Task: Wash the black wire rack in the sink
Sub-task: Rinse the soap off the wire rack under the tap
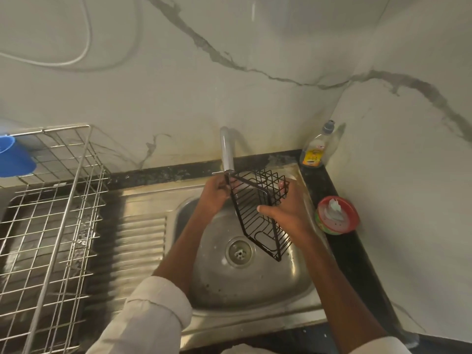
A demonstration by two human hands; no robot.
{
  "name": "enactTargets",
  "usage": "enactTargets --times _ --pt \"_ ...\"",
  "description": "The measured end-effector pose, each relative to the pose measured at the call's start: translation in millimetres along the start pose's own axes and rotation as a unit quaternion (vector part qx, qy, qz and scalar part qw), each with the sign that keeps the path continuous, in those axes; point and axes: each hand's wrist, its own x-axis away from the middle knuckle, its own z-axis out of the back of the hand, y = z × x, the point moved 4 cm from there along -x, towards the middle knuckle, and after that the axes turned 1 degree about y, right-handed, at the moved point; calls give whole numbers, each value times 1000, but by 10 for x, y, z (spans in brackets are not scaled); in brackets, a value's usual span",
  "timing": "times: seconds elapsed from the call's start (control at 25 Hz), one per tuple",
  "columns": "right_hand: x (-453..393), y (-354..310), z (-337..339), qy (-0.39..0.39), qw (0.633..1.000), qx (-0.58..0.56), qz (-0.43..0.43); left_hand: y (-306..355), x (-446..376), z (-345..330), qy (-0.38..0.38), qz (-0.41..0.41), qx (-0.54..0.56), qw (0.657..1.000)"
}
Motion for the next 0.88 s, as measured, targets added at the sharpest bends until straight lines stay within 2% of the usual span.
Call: enactTargets --times 0.24,0.32,0.44,0.52,0.6,0.72,0.88 --pt "87 -154 -37 16 1000 0 9 -239 121 71 20 39 49 998" --pt "103 -175 -7 22 1000 -6 1 -231 250 25 6 38 59 997" --pt "99 -39 -43 -17 992 -65 -111 -321 365 0 -51 52 81 994" --pt "66 143 -105 -52 969 -117 -210 -386 453 25 -92 72 77 990" --pt "53 317 -156 -82 947 -148 -272 -404 585 52 -107 107 106 983" --pt "52 593 -317 -124 911 -199 -341 -499 661 118 -90 138 134 977" --pt "113 623 -485 -145 882 -262 -364 -642 642 201 -33 190 99 976"
